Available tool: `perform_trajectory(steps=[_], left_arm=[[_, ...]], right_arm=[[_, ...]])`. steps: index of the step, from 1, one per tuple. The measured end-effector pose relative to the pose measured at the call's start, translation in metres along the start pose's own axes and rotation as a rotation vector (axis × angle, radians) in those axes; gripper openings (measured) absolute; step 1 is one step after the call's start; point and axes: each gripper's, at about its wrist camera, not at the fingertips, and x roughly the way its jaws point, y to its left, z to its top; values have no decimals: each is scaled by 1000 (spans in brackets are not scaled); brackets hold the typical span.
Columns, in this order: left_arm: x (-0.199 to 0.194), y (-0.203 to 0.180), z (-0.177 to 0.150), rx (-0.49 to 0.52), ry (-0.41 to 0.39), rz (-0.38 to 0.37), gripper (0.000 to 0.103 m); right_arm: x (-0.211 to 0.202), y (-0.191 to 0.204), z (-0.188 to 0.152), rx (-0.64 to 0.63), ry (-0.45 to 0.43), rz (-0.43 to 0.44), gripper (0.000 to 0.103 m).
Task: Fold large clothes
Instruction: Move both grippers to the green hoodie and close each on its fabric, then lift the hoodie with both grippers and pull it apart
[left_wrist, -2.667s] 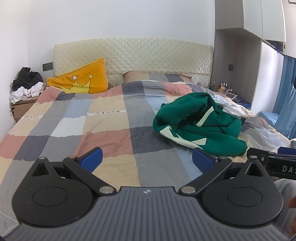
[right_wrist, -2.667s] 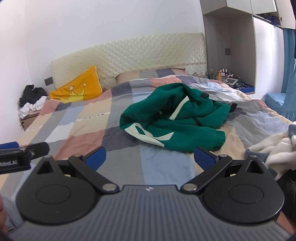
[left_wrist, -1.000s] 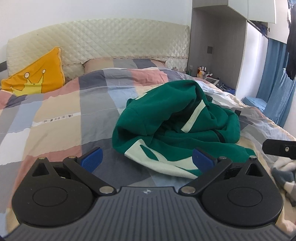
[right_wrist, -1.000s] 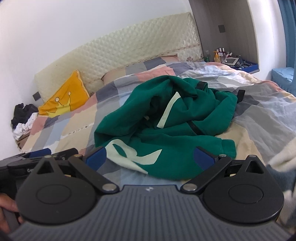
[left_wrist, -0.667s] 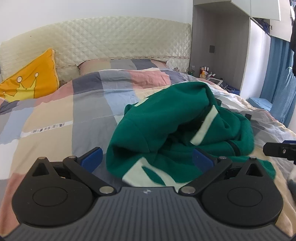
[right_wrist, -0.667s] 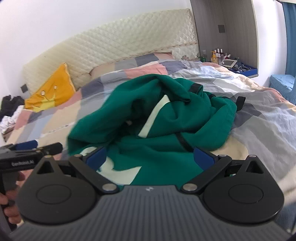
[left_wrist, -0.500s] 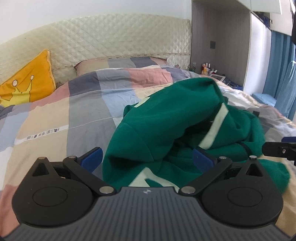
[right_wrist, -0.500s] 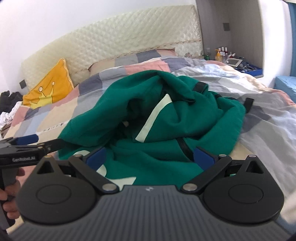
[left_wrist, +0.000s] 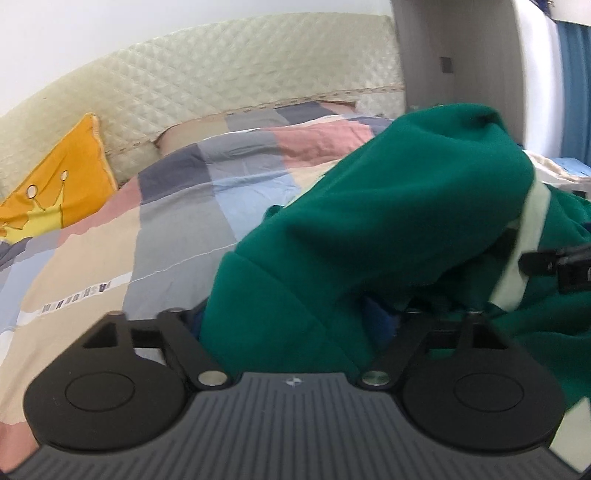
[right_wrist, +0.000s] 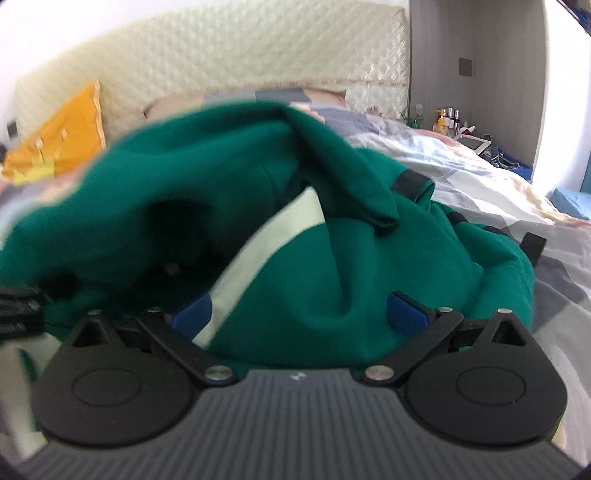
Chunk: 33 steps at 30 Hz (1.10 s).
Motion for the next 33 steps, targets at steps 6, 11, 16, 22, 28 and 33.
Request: perform_trajectory(steps=[6, 11, 16, 22, 28, 33], left_arm=[[12, 26, -1, -154, 41, -22, 25], [-2, 61, 11, -271, 18, -6, 10], [-40, 92, 28, -320, -18, 24, 9], [-108, 123, 51, -374, -80, 58, 8], [-197, 165, 71, -438, -143, 106, 8], [-274, 204, 73, -458, -174, 174, 8]], right_arm=[[12, 4, 2, 10, 34, -36, 66], [-6, -7, 14, 58, 43, -32, 22], [-43, -14, 33, 83, 8, 7, 16], [-102, -10, 60, 90, -46, 58, 15], [-167, -3, 86, 86, -117, 99, 14], [-237, 8, 99, 59, -201, 137, 13]])
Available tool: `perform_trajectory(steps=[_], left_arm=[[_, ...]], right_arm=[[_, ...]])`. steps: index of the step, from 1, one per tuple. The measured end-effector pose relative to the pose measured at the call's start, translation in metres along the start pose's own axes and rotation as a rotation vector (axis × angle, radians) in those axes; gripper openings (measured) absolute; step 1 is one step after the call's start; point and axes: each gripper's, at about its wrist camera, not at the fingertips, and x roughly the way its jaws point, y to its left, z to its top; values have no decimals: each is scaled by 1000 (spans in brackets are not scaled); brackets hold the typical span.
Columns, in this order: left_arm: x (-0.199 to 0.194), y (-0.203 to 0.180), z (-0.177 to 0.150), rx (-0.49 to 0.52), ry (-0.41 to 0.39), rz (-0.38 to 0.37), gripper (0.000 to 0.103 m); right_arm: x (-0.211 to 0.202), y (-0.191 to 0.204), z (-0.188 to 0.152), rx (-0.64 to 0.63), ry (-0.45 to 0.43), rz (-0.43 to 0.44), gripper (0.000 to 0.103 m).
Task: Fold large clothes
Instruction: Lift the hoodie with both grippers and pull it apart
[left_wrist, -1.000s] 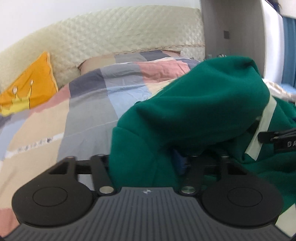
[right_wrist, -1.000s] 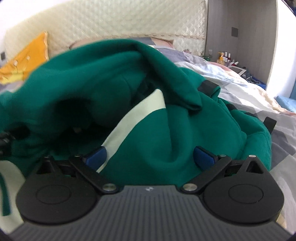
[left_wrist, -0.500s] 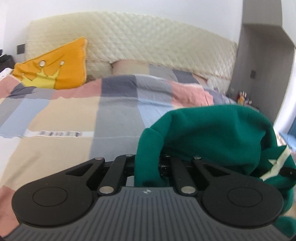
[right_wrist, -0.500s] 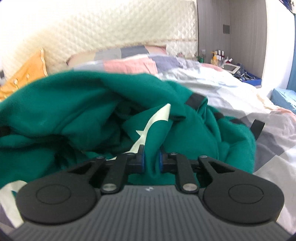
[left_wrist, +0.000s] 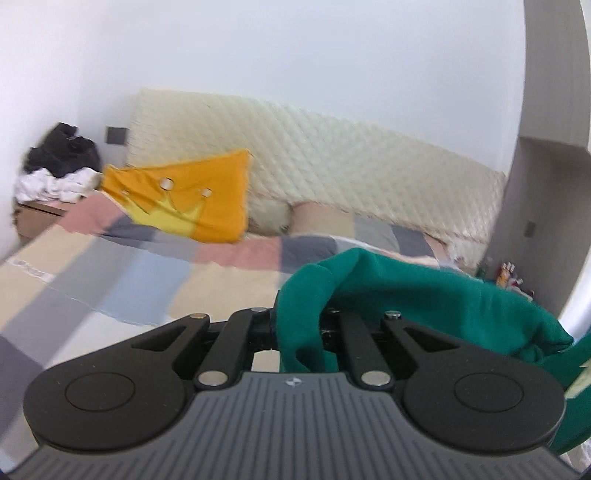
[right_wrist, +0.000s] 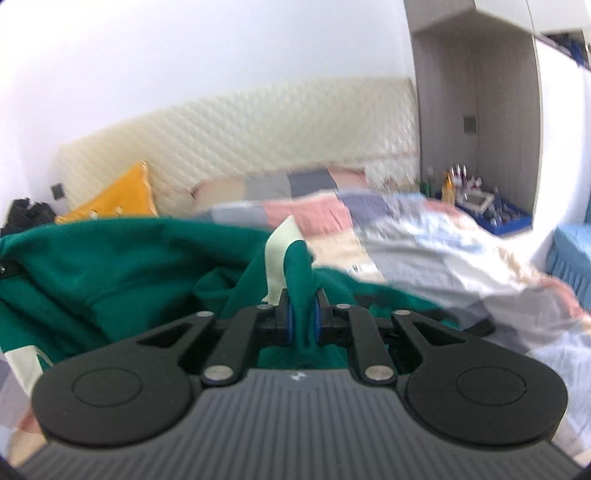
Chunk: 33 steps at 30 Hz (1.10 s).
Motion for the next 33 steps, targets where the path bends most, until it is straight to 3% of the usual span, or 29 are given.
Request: perform_trajectory(steps=[12, 17, 20, 25, 33], left_arm=[[-185, 104, 41, -42, -127, 46, 8], [-238, 144, 47, -39, -150, 81, 8], [-231, 160, 36, -36, -64, 104, 8], [-189, 176, -2, -98, 66, 137, 8], [-71, 217, -59, -90, 182, 262, 9]], right_arm=[[-137, 25, 39, -20, -189, 32, 12], [-151, 22, 36, 5, -202, 13, 12], [-126, 22, 23, 31, -134, -22, 12], [-45, 20, -24, 83, 11, -108, 12], [62, 20, -102, 88, 134, -231, 13]])
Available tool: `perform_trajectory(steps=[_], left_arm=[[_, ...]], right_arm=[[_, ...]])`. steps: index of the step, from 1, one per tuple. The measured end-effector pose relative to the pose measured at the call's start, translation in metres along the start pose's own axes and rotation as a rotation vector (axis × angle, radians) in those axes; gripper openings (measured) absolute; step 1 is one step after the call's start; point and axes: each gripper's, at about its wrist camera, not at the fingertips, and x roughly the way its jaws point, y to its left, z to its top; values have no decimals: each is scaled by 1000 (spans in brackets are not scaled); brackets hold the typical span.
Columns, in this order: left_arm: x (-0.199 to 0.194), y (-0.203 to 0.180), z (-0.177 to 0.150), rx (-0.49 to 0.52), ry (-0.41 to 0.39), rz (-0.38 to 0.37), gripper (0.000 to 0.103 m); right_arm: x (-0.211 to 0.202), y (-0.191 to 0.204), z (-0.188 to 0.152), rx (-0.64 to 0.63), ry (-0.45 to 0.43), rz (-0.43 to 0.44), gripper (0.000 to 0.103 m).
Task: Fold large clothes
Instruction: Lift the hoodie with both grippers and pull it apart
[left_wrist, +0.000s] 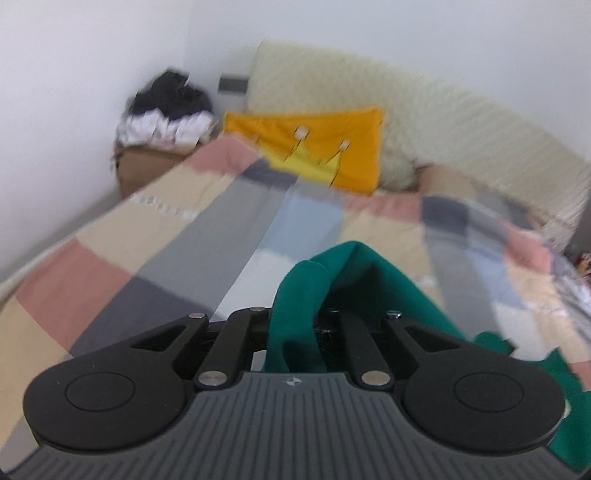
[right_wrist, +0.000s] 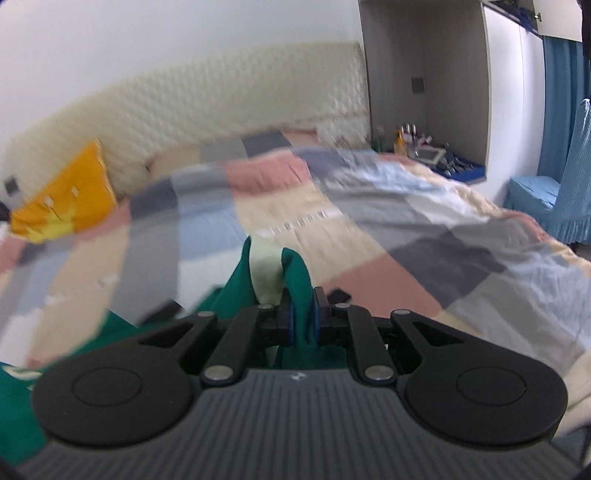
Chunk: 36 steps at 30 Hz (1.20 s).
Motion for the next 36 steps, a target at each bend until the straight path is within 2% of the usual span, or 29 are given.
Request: perform_trajectory(steps=[4, 8, 13, 14, 15, 16, 17, 18, 19, 22, 25, 30, 36], left_arm=[[61, 13, -12, -21, 78, 7, 12], [107, 14, -16, 25, 129, 1, 15], [126, 10, -13, 38, 156, -22, 18], [125, 10, -12, 34, 157, -26, 19], [124, 10, -9, 35, 156, -25, 27], [121, 9, -8, 38, 152, -18, 39], [116, 9, -6, 43, 144, -13, 47], [110, 8, -5, 47, 137, -15, 60], [102, 7, -3, 51, 132, -17, 70], [73, 8, 1, 53, 113, -41, 77], [38, 7, 4, 44, 95, -66, 78], [-20, -3, -1, -23, 80, -183, 78], [-73, -40, -19, -96, 76, -306, 78]], right_arm=[[52, -3, -19, 16, 68, -34, 13], [86, -4, -36, 38, 140, -43, 14], [97, 1, -40, 45, 157, -47, 16], [95, 2, -40, 49, 153, -49, 17], [92, 2, -40, 52, 147, -49, 19], [91, 1, -39, 56, 142, -49, 23], [87, 1, -39, 60, 136, -53, 30], [81, 0, -39, 63, 128, -57, 34], [76, -1, -38, 69, 119, -53, 41], [54, -4, -41, 110, 93, -44, 60], [26, -6, -46, 170, 68, -16, 79], [-21, -3, -63, 234, 37, 79, 79], [-69, 21, -74, 161, 4, 206, 79]])
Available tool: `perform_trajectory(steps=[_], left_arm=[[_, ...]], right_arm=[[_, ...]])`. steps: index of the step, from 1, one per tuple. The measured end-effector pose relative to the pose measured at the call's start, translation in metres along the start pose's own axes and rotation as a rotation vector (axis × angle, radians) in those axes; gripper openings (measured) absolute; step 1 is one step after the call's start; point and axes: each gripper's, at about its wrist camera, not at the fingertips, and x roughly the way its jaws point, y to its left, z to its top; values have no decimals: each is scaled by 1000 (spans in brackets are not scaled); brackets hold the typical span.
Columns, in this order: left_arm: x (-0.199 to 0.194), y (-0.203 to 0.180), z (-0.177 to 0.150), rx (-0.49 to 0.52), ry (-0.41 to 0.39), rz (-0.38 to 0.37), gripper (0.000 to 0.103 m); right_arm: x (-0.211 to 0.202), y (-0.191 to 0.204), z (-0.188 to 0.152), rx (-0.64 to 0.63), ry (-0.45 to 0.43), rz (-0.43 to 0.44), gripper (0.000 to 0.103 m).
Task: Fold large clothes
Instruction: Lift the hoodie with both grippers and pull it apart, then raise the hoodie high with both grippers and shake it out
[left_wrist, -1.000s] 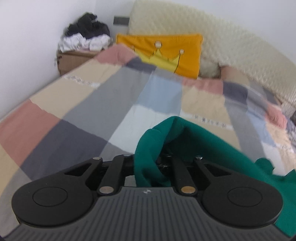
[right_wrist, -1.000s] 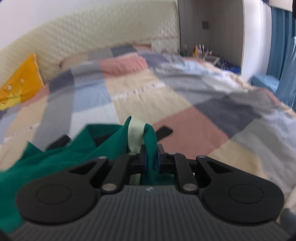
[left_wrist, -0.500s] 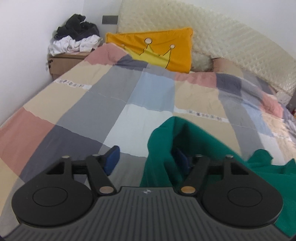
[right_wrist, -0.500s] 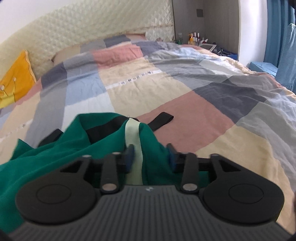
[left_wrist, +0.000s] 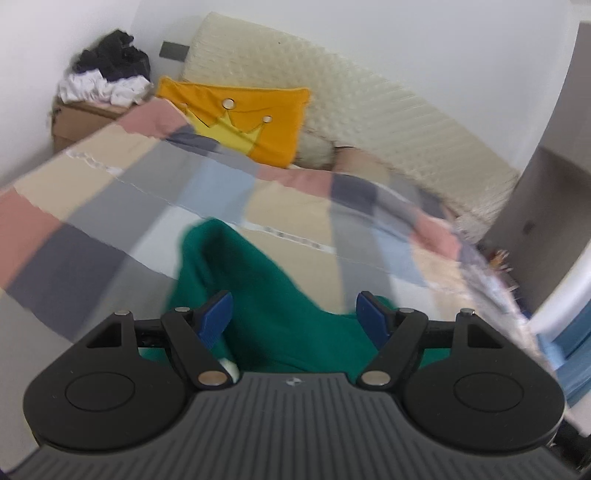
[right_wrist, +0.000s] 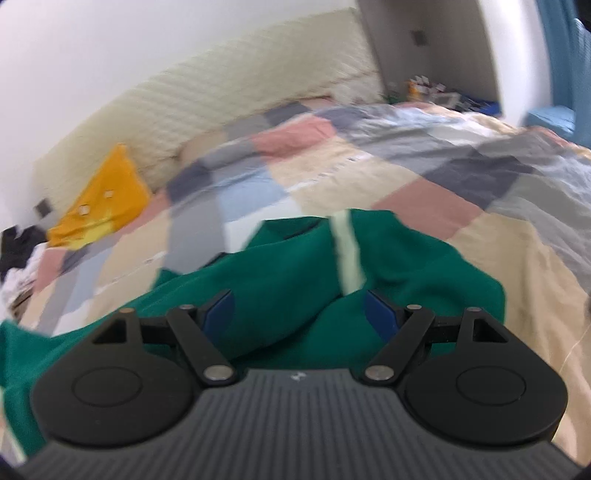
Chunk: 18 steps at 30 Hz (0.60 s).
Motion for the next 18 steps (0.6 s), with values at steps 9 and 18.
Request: perform_trajectory(steps=[9, 18], left_arm=[[8, -48, -47, -33, -35, -6, 78], [54, -14, -60, -59, -37, -54, 78]], right_arm=[[-21, 26, -20, 40, 30, 303, 79], [14, 39, -33, 198, 192, 545, 81]])
